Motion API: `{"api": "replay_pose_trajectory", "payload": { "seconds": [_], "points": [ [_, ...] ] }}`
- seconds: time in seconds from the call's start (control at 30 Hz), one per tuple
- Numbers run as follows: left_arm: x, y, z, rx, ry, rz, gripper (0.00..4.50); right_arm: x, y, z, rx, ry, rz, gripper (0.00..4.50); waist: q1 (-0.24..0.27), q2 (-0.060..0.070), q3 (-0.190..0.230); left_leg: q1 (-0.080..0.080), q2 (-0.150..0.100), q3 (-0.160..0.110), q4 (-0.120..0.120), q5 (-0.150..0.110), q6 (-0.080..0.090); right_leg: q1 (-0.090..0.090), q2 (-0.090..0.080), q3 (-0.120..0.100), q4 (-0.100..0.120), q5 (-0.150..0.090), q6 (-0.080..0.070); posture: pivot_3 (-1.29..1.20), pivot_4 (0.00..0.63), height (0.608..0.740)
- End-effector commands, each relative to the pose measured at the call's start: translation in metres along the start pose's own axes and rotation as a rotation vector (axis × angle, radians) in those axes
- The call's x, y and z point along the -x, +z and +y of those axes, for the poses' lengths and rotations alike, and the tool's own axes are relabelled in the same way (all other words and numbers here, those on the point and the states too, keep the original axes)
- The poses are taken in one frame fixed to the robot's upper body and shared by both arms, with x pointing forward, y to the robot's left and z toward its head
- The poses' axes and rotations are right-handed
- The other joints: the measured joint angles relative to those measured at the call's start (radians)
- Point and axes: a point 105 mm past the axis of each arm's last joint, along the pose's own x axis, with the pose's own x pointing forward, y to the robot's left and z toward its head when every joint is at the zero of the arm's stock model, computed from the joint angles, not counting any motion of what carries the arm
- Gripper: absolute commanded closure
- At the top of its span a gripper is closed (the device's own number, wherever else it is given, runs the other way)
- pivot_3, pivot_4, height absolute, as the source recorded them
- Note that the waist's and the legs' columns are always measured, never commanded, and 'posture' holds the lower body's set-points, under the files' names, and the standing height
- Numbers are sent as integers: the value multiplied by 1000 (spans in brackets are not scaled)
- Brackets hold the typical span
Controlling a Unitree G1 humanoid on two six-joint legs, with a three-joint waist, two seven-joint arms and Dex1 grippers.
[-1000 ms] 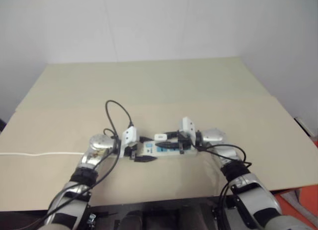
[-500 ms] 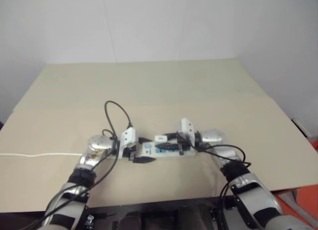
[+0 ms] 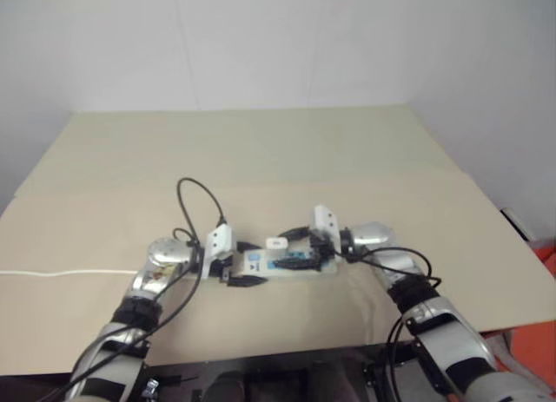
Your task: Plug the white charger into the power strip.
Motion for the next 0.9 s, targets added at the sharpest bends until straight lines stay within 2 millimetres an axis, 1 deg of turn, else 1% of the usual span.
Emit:
{"api": "replay_pose_trajectory", "payload": {
  "seconds": [0.03, 0.1, 0.17, 0.27, 0.37, 0.43, 0.47, 0.53, 0.6, 0.67, 0.8, 0.9],
  "points": [
    [9, -8, -1, 25, -1, 41, 1204, 9, -65, 26, -197, 26, 200, 18, 0, 0, 0, 0, 0, 0, 0, 0, 0, 0, 0, 0, 0, 0, 0, 0, 150, 740],
    [8, -5, 1, 26, 1, 36, 500, 10, -62, 25, -186, 23, 193, 0, 0, 0, 0, 0, 0, 0, 0, 0, 0, 0, 0, 0, 0, 0, 0, 0, 150, 740],
    [8, -1, 2, 23, 9, 23, 16, 11, -59, 24, -172, 16, 187, 0, 3, 0, 0, 0, -1, 0, 0, 0, 0, 0, 0, 0, 0, 0, 0, 0, 150, 740],
    [13, 11, 5, 28, 22, -22, 16, 16, -48, 18, -144, -12, 158, 0, 15, 1, 2, 1, -2, 1, 0, 0, 0, 0, -2, 0, -1, 0, 0, 0, 150, 740],
    [21, 23, 3, 19, 16, -49, 16, 23, -35, 14, -107, -35, 127, 0, 26, 0, 4, -2, -3, 1, 0, 0, 0, -1, -3, 1, -1, 0, 1, 0, 150, 740],
    [24, 29, 2, 11, 19, -63, 16, 28, -29, 13, -80, -52, 116, 0, 32, 5, 7, -6, -3, 1, 0, 0, 0, -3, -3, 1, -2, 0, 0, 0, 150, 740],
    [27, 33, 0, -9, 22, -65, 16, 32, -22, 11, -64, -65, 103, 0, 33, 7, 8, -6, -3, 1, 0, 0, 0, -4, -3, 1, -2, 1, -1, 0, 150, 740],
    [35, 42, -5, -39, 5, -73, 16, 44, -5, 8, -25, -85, 74, 0, 37, 10, 11, -11, -3, 0, 0, 0, 0, -6, -4, 0, -3, 4, -6, 0, 150, 740],
    [41, 49, -11, -51, -10, -80, 16, 56, 10, 8, 7, -96, 52, 0, 40, 12, 12, -17, -5, 1, 0, 0, 0, -13, -5, 1, -3, 4, -7, 0, 150, 740],
    [46, 54, -11, -55, 7, -89, 16, 68, 23, 7, 30, -122, 36, 0, 42, 12, 13, -26, -6, 1, 1, 0, 0, -22, -5, 1, -3, 4, -7, 0, 150, 740],
    [57, 59, -9, -55, 72, -101, 16, 90, 40, 6, 64, -179, 21, 0, 39, 15, 16, -38, -6, 4, 2, 0, 0, -36, -5, 3, -1, 5, -7, 0, 150, 740],
    [72, 59, -11, -47, 119, -94, 16, 111, 51, 7, 75, -233, 12, 0, 30, 16, 20, -39, -5, 4, 1, 0, 0, -38, -4, 4, -1, 5, -7, 0, 150, 740]
  ]
}}
